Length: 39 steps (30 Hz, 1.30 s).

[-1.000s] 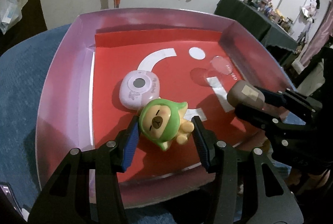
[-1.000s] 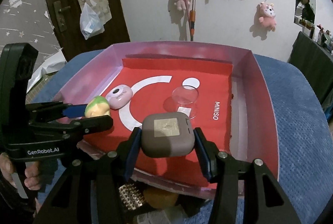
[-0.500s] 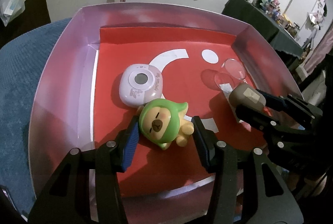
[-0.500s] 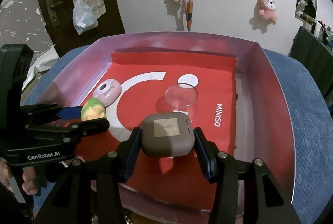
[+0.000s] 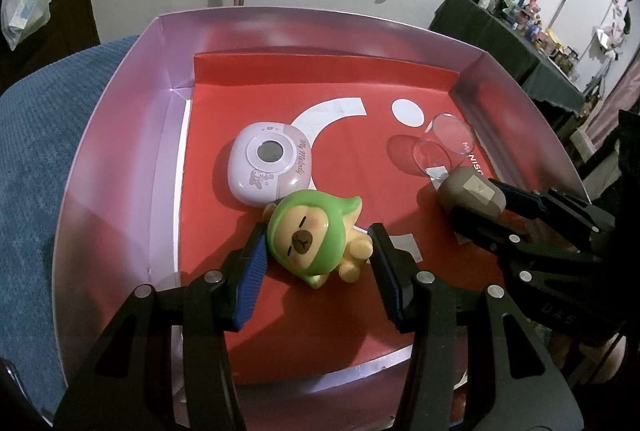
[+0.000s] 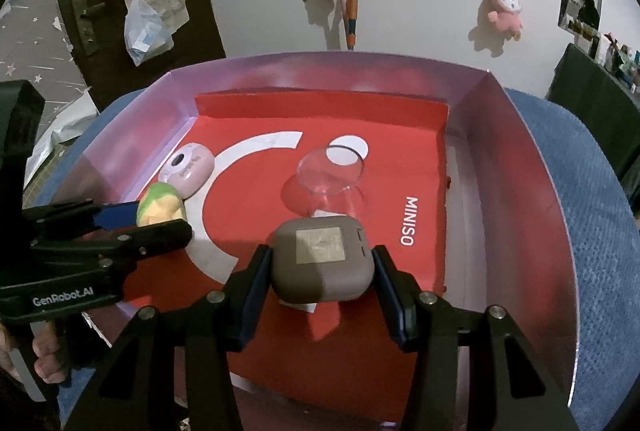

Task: Organize rigid objects
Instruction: 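Lower the bear and brown case onto the box floor and open both grippers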

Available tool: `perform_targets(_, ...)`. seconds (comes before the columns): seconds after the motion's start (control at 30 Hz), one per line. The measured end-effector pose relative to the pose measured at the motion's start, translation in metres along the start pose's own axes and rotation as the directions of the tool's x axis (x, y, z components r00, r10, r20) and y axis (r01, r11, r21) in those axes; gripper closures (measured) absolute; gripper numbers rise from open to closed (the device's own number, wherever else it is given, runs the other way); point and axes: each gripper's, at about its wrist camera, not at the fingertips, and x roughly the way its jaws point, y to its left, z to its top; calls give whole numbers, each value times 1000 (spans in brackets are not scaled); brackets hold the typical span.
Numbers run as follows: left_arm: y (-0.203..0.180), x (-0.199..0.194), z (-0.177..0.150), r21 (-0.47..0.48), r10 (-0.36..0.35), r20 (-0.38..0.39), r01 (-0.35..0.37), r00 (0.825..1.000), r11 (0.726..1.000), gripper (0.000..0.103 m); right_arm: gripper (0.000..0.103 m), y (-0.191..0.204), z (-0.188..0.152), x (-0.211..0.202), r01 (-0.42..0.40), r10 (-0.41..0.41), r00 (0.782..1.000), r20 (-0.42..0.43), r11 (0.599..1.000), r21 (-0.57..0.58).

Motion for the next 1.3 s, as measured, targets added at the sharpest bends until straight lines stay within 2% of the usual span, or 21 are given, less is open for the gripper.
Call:
perform_targets(0.67,1,2,0,-7,0,0,0,1000,1000,55,49,1,-1,1,7,-7,1000,-2,1000,-5)
perform_targets(1.2,-4,0,-2,9,41,-1,-41,999,999,53,49,0,-1,-1,0,0,1000,1,1000,-1)
perform_targets(1.23,-4,-1,-2,8,42,-1,-42,999,999,52,49,0,-1,-1,-4,4,1000,0,1000,0)
perform_targets(1.3,-3,-2,-2,4,51,1,-51,999,999,39,49,-1,-1,-2,-7,7,1000,1,1000,3)
